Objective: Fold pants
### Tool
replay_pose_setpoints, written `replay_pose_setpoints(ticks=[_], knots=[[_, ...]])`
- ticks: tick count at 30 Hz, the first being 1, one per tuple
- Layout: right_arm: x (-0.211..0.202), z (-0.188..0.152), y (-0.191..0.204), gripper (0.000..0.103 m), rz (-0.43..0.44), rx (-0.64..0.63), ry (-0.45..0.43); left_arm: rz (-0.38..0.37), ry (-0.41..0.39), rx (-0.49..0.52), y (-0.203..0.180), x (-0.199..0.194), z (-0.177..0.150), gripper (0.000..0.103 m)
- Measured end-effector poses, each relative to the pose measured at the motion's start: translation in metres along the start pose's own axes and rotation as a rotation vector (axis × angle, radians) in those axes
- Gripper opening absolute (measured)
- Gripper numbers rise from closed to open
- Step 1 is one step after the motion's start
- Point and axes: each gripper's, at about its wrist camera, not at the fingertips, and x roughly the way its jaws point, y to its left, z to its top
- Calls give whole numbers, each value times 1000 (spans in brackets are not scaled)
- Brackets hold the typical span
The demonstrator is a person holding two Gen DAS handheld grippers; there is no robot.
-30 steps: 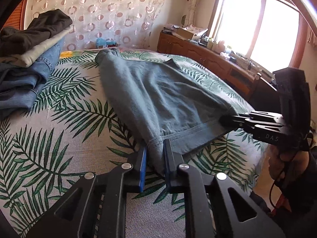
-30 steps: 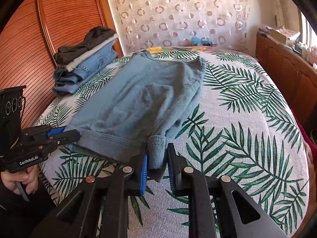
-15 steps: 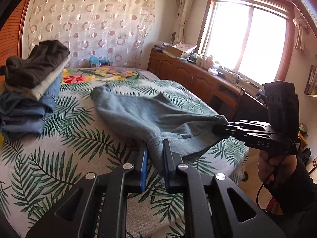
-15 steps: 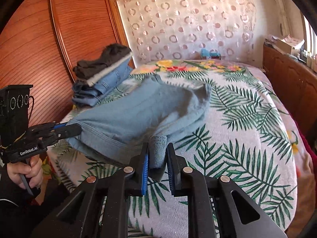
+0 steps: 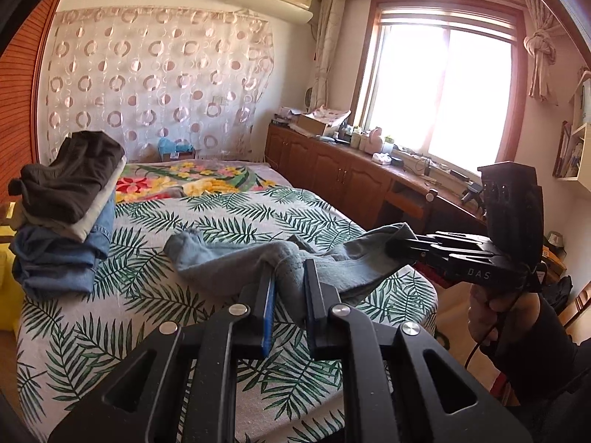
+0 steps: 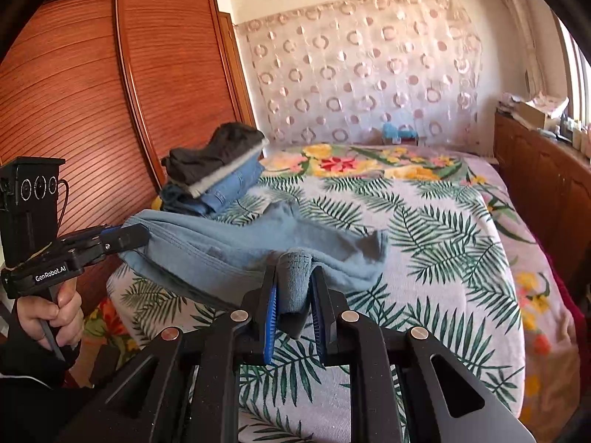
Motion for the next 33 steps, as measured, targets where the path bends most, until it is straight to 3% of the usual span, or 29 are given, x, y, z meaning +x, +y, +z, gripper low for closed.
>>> replay_pose_setpoints(ticks=[12, 20, 33], knots=[[-17, -3, -5, 16, 9, -29, -35, 13, -16, 33, -8, -9, 4, 14], [12, -9, -10, 17, -5, -10, 12, 43, 48, -5, 4, 13, -8, 14], [82, 12, -17, 17, -61, 10, 46, 89, 68, -20, 26, 63, 3, 14]])
